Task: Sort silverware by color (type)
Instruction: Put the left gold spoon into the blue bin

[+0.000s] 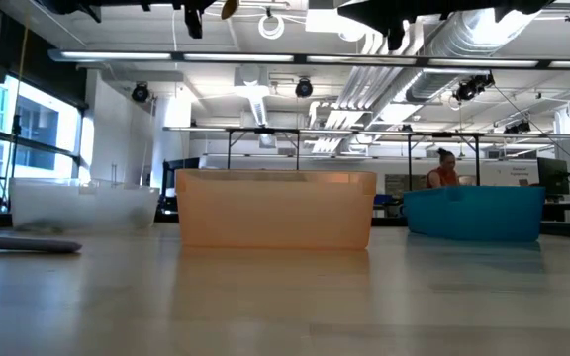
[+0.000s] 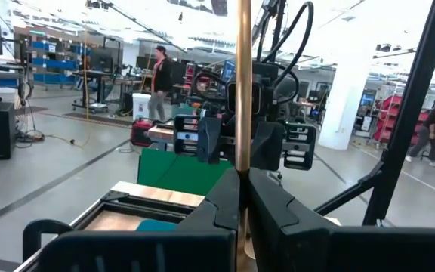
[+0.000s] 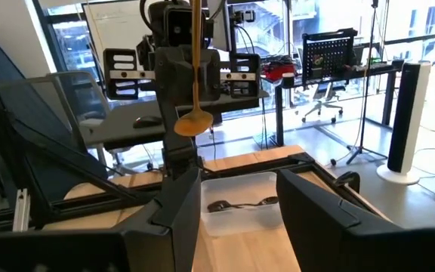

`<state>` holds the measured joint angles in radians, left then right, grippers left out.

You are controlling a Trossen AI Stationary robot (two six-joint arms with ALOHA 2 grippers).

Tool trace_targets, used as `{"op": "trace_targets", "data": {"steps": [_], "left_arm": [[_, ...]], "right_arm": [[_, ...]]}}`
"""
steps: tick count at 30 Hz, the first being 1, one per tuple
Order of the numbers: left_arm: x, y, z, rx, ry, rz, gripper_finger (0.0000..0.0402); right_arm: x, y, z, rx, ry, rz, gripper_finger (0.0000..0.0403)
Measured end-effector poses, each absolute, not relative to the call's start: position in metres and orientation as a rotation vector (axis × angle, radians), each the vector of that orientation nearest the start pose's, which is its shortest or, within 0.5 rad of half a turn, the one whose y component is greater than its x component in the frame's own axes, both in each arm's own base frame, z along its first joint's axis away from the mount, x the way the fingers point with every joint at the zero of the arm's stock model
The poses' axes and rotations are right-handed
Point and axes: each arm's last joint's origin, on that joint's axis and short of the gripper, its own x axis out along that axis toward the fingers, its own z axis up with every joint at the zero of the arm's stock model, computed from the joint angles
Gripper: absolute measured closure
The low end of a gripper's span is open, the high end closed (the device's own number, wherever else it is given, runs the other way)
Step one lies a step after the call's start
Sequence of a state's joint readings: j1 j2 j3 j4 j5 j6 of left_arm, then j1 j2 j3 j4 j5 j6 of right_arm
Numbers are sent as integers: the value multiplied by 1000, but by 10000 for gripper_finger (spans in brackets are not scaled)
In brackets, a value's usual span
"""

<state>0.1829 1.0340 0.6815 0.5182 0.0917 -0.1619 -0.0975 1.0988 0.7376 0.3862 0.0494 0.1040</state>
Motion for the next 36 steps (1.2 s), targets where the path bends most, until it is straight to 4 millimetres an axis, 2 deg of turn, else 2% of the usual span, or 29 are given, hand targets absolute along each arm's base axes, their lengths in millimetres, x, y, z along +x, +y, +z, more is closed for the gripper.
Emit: {"op": "trace_targets", "data": {"steps": [30,36], "left_arm": [[227,39,318,-138,-174,78,402],[227,39,318,-138,-173,77,401]], "right_arm": [[246,-25,311,132,-35,-144,245],[249,-26,315,231,-117,-133,245]]}}
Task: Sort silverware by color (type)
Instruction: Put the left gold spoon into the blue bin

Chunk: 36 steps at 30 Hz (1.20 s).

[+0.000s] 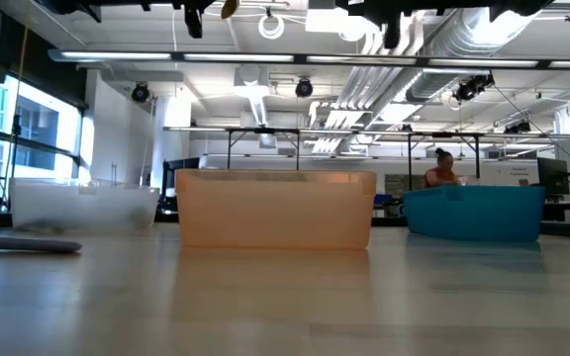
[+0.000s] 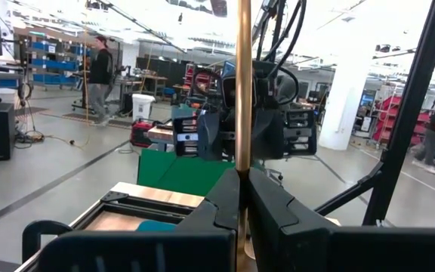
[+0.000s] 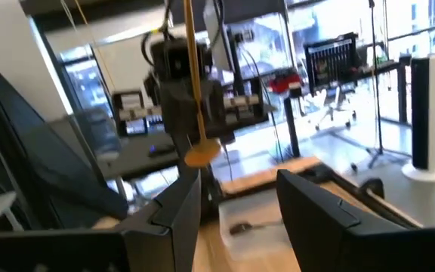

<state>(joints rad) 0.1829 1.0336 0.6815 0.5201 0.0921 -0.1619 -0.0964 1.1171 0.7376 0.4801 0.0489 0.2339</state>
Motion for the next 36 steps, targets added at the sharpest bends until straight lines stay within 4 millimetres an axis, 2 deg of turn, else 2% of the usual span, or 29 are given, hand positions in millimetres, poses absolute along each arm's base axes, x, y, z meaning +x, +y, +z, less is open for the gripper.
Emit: {"op": "trace_targets", "data": {"steps": [4,13,17,21,30,36], "left_arm": [[230,40,315,-142,-156,77,401],[249,38,295,-154,-67,61,401],[253,39,294,-159,-96,59,401],[254,39,297,-148,-128,64,401],[254,39,296,-139,-121,64,401],[253,39,297,-138,-126,62,401]], "right_arm": [[260,-26,319,232,-167,-126,245],[309,-32,341,151,-180,-131,245],[324,-37,343,153,-168,-142,245],[333,-39,342,168,-134,-142,245],[359,-36,336,214,-94,5,245],[360,-36,342,204,-110,17,245]]}}
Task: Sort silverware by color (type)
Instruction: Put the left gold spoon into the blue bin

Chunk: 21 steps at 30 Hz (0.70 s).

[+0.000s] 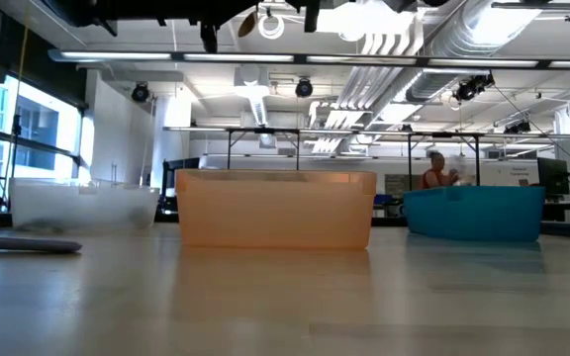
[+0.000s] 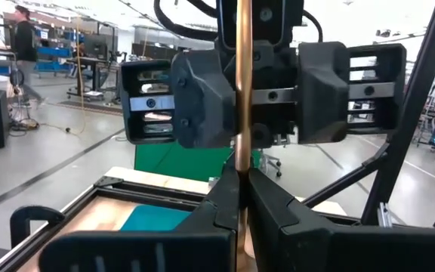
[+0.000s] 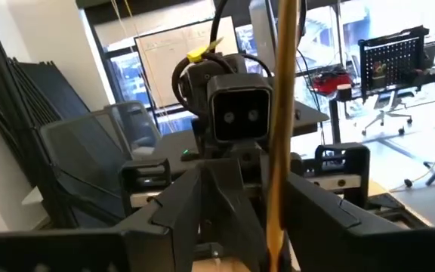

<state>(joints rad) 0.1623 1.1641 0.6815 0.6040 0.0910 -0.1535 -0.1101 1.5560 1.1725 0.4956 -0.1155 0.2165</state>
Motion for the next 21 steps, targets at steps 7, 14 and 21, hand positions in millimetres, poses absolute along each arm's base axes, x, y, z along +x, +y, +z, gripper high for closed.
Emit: {"op": "trace_targets", "data": {"steps": [7,14,21], "left_arm": [[252,39,299,-136,-133,65,401],[252,39,299,-136,-131,65,401],[252,39,299,-131,-131,61,401]], "right_arm": [[351,-38,350,190,-97,7,254],[351,-38,349,191,-90,6,304],[351,-38,349,190,-84,3,380]]}}
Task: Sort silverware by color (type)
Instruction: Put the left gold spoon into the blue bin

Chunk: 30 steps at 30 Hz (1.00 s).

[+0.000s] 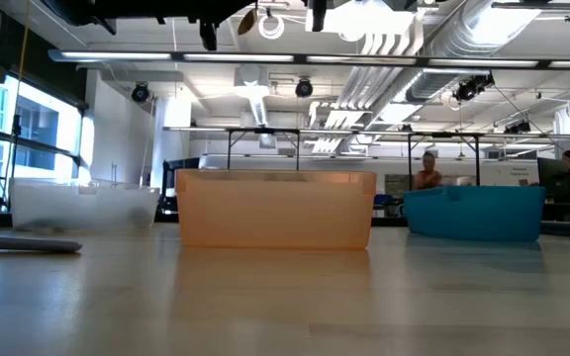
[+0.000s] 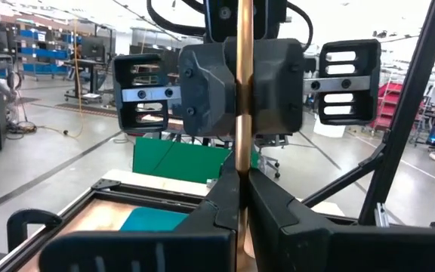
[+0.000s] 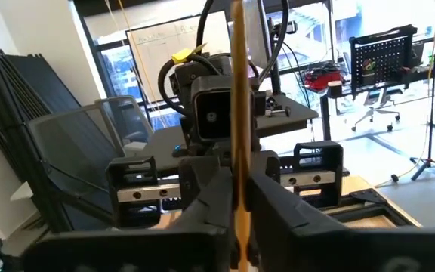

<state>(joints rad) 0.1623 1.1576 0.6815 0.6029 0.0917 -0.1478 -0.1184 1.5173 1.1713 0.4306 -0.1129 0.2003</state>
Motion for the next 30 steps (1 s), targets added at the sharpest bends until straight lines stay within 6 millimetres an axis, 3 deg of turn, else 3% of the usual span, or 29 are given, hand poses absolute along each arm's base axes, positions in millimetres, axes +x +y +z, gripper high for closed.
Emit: {"op": "trace_targets", "data": {"steps": [2,7,16,22,30], "left_arm": [[252,39,298,-130,-129,62,401],[252,39,298,-128,-128,62,393],[252,39,293,-171,-74,72,352],[244,38,292,-172,-4,77,319],[217,38,303,-170,43,93,297]], "right_arm": [[351,-39,348,184,-80,0,393],[351,-39,348,188,-80,0,382],[349,-41,345,176,-31,-4,395],[331,-44,355,152,27,-20,397],[296,-40,367,108,153,-36,398]]}}
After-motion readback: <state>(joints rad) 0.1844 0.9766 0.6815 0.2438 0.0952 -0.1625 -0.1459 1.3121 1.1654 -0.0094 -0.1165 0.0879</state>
